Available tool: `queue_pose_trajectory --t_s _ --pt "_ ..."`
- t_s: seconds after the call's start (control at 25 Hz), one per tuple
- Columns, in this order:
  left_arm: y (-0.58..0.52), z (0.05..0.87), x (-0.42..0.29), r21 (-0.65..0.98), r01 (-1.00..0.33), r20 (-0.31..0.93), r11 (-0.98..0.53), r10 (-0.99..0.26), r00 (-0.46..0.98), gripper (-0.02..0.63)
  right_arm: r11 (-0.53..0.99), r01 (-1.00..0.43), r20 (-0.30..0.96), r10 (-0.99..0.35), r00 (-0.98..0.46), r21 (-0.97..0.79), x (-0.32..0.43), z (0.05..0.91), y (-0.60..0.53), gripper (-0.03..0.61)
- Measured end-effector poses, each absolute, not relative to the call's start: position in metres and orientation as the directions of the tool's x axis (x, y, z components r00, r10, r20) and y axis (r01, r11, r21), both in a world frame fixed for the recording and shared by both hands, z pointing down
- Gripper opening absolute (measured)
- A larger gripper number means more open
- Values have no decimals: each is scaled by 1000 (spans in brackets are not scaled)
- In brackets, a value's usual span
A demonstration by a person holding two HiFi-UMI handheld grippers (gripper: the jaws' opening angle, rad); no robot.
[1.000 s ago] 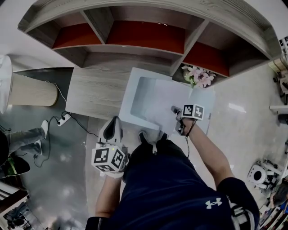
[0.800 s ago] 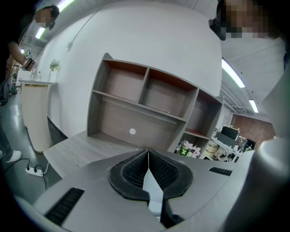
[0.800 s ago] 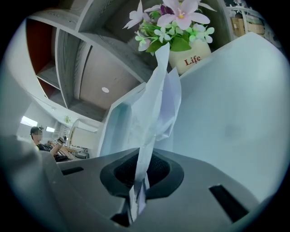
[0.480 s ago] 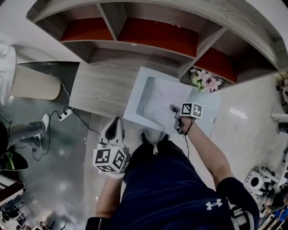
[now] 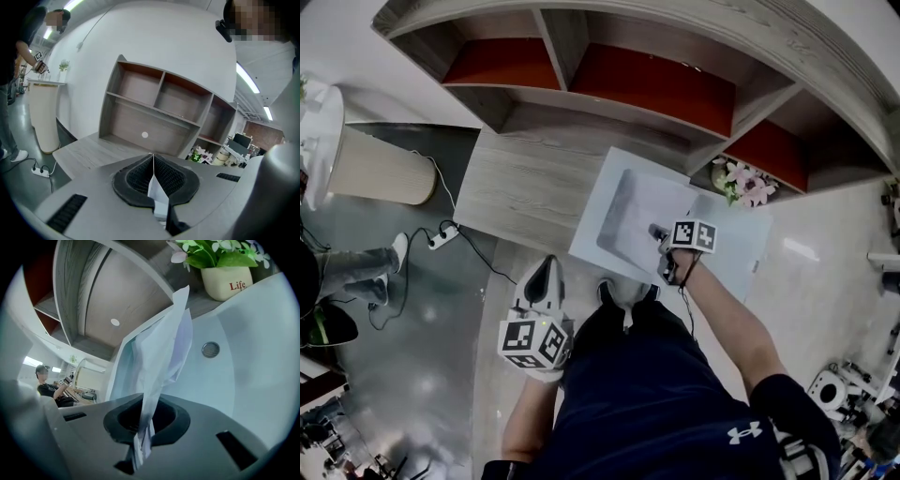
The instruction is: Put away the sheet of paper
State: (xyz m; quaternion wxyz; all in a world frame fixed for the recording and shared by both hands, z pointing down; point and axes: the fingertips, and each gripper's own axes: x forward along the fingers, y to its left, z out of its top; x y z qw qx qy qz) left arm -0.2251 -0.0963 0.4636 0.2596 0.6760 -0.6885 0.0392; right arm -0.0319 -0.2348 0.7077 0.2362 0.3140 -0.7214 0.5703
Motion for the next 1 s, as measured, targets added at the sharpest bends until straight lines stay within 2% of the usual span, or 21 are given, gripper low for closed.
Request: queue_pose_trajectory --t_s 1.0 --pt "-86 471 -250 320 -939 431 127 -902 25 17 196 -706 694 -138 -707 -680 -97 711 -243 15"
